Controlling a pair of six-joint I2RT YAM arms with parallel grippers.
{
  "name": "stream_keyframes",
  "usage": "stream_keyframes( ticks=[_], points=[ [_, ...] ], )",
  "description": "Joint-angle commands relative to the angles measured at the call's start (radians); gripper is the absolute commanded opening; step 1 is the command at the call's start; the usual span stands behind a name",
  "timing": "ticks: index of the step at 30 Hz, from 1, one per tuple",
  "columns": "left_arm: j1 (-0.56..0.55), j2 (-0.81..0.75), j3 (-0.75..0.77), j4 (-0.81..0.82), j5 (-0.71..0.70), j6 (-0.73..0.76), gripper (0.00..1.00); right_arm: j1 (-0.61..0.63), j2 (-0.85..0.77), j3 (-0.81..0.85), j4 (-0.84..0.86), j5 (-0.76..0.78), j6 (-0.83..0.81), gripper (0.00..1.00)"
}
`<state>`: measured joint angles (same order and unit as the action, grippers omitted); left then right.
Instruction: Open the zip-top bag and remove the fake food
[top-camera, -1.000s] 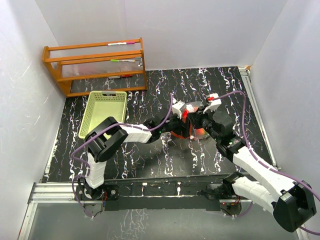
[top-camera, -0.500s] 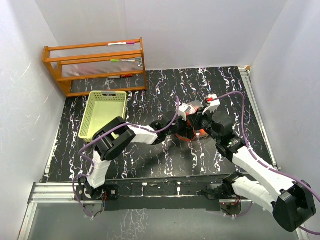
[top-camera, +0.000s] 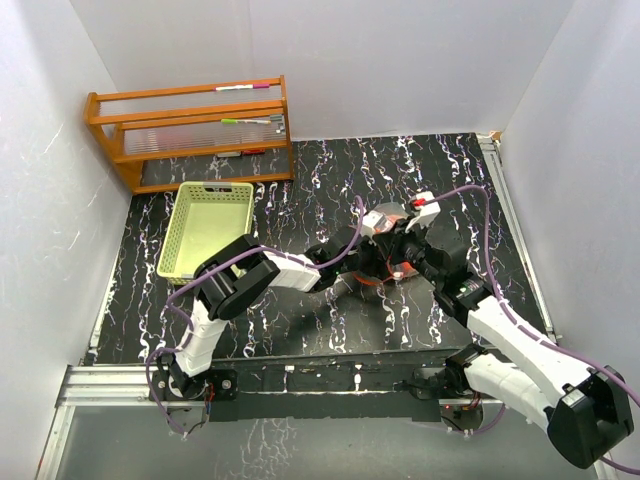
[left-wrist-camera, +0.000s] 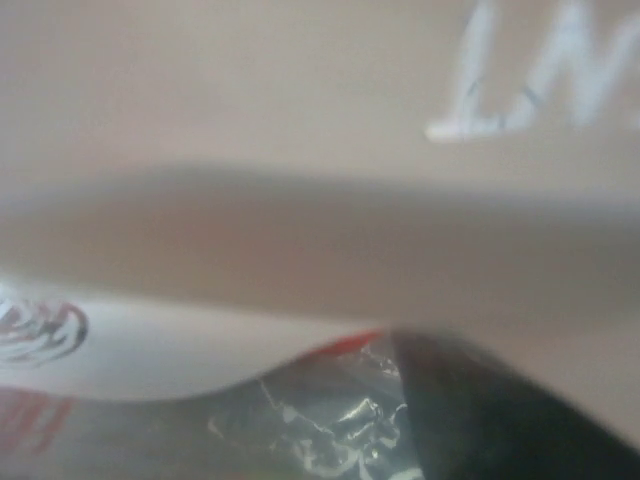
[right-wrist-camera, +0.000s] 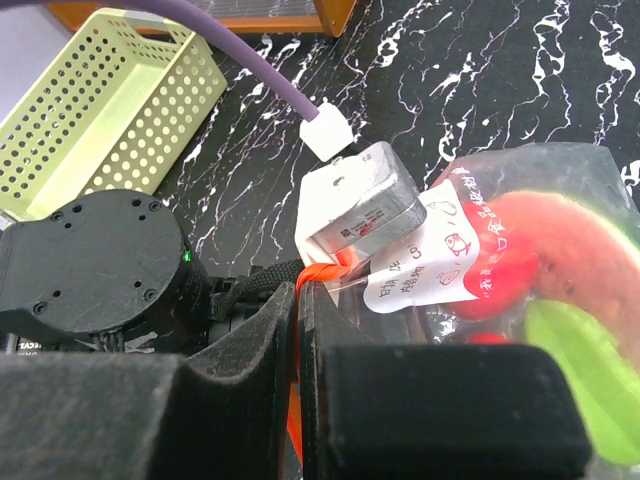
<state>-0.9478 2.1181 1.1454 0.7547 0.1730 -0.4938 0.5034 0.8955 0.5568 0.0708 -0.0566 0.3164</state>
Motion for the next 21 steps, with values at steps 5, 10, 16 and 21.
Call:
stream_keyframes(
  ticks=[5, 10, 16, 21],
  points=[
    [-0.017, -0.013, -0.004, 0.027, 0.028, 0.037, 0.44, 0.010, -0.075, -0.040, 0.061, -0.041, -0.005, 0.08],
    [-0.018, -0.019, -0.005, 0.049, 0.067, 0.048, 0.34, 0.010, -0.089, -0.046, 0.039, -0.022, -0.007, 0.08],
    [-0.017, -0.034, -0.017, 0.041, 0.076, 0.056, 0.09, 0.010, -0.102, -0.032, 0.004, 0.038, -0.014, 0.08],
    [-0.017, -0.049, -0.021, 0.033, 0.087, 0.060, 0.00, 0.010, -0.112, -0.026, -0.028, 0.085, -0.018, 0.08]
  ],
)
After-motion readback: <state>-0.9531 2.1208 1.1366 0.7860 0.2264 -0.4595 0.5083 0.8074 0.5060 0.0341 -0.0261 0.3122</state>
